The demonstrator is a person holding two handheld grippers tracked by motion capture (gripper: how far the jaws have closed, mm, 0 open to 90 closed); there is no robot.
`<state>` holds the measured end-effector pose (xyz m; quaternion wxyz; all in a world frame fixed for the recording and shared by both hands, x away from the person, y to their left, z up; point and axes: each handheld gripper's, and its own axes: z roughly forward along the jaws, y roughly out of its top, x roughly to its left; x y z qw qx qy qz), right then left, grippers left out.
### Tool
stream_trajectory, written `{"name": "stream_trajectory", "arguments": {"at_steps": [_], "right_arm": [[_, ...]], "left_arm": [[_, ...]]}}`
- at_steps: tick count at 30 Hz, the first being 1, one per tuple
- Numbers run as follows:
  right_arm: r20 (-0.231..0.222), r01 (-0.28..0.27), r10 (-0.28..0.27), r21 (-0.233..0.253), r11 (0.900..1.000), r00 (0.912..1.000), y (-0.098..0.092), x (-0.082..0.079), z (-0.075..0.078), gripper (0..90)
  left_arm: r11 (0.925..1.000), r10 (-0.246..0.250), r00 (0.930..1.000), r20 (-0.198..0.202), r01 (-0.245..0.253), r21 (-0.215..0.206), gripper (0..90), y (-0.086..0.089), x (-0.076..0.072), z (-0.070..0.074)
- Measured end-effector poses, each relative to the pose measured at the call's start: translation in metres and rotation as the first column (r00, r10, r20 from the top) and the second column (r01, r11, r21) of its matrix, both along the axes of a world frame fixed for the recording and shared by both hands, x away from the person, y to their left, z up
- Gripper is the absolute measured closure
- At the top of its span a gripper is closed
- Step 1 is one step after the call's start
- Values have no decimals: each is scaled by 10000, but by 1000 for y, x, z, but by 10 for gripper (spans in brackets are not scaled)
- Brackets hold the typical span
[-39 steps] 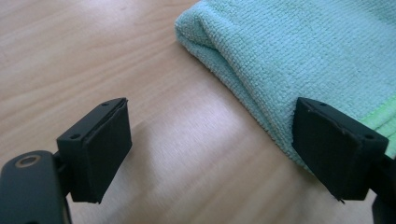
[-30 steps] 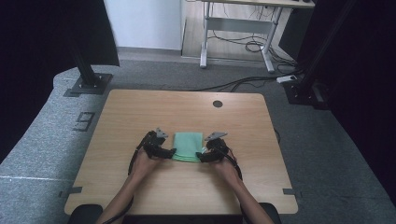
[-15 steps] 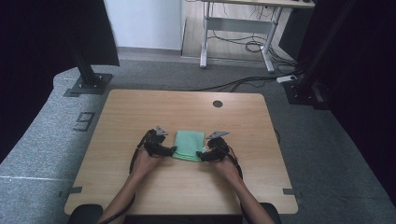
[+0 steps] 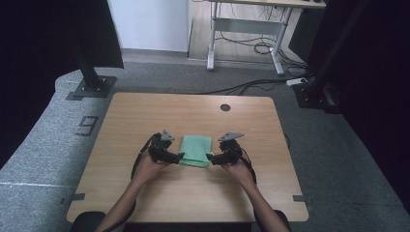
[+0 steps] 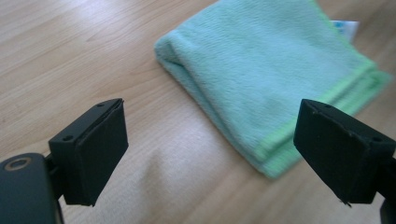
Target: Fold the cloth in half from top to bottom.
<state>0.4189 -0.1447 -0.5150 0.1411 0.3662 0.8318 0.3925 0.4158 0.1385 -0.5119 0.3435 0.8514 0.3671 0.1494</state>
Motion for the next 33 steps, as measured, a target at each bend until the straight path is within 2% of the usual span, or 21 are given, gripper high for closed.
{"name": "stream_trajectory", "arguments": {"at_steps": [1,5,11,19,21,26,33], "right_arm": [[67,-59,59,0,10000,10000,-4,-3,5,141],[104,-74,73,10,10000,9999,-10,-8,10,134],[220,-61,63,-103,9999,9997,-26,-22,16,76],[422,10,2,-281,9996,9991,-39,-35,20,13],[446,15,1,-359,9994,9990,-44,-41,19,0],[426,28,-9,-460,9989,9991,-50,-49,16,0],[372,222,-206,-429,9988,9991,-62,-59,5,0]], "left_arm": [[9997,-243,9997,-18,243,-20,82,1,-6,3],[9990,-438,9990,25,438,-69,63,4,-15,8],[9967,-667,9978,43,668,-465,47,17,-34,16],[9982,-537,9976,427,547,-234,20,35,-49,22],[9990,-420,9975,567,427,-116,7,43,-54,20],[9997,-251,9979,601,254,-40,0,53,-59,15],[9997,-10,9988,487,22,-250,0,68,-67,3]]}}
